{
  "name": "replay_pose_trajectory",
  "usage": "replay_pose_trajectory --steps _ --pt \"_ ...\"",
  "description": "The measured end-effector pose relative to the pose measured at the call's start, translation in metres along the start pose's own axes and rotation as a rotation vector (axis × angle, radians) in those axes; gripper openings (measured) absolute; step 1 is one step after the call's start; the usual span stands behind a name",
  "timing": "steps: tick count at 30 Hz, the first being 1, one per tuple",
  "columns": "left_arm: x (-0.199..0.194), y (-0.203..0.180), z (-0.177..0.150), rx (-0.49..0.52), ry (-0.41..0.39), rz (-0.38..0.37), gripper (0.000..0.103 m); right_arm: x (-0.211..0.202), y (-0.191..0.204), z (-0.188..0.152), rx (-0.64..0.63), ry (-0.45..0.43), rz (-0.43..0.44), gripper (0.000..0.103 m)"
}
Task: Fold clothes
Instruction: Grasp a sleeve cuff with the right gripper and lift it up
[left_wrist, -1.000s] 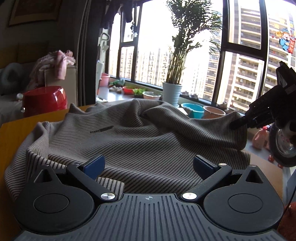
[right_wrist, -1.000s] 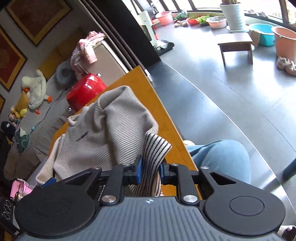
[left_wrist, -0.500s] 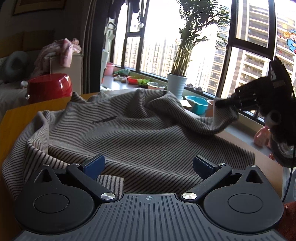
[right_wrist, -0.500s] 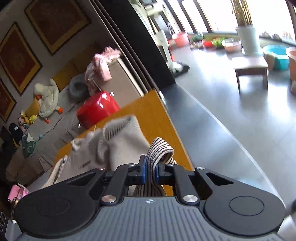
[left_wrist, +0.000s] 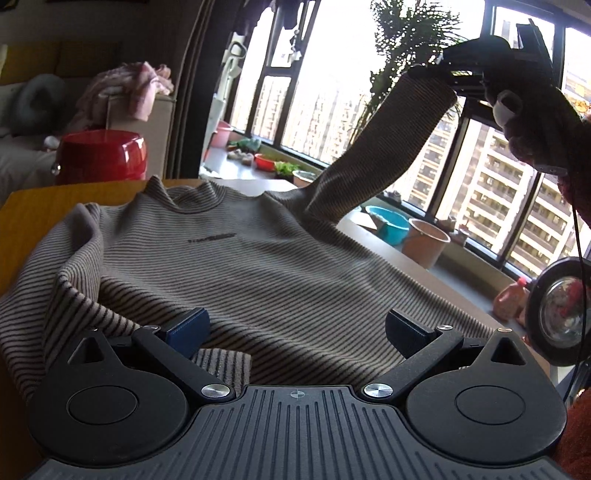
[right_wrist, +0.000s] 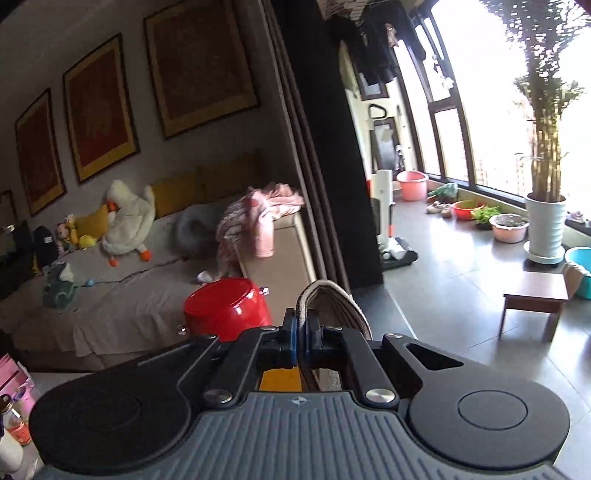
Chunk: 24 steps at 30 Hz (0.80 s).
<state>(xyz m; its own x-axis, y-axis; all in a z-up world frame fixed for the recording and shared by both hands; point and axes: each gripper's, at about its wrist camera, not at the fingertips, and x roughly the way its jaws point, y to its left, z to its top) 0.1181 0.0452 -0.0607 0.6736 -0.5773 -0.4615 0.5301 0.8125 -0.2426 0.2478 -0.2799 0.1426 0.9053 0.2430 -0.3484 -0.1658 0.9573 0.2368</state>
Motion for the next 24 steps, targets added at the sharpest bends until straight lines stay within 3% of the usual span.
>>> replay_pose_trajectory --steps 8,12,17,21,24 --pt "-0.005 0.006 0.001 -0.034 -0.028 -0.018 0.103 0.071 0.127 -0.009 -0.152 0.097 0.223 0.004" --pt "-0.004 0.009 0.002 -0.047 -0.029 -0.022 0.103 0.096 0.173 -0.024 -0.217 0.152 0.278 0.004" --pt "-0.004 0.008 0.001 -0.040 -0.031 -0.019 0.103 0.117 0.191 -0.049 -0.243 0.224 0.267 0.004" --pt "-0.003 0.008 0.001 -0.039 -0.029 -0.018 0.103 0.127 0.183 -0.061 -0.218 0.264 0.262 0.005" --pt "-0.003 0.009 0.001 -0.043 -0.027 -0.020 0.103 0.130 0.171 -0.066 -0.174 0.284 0.264 0.014"
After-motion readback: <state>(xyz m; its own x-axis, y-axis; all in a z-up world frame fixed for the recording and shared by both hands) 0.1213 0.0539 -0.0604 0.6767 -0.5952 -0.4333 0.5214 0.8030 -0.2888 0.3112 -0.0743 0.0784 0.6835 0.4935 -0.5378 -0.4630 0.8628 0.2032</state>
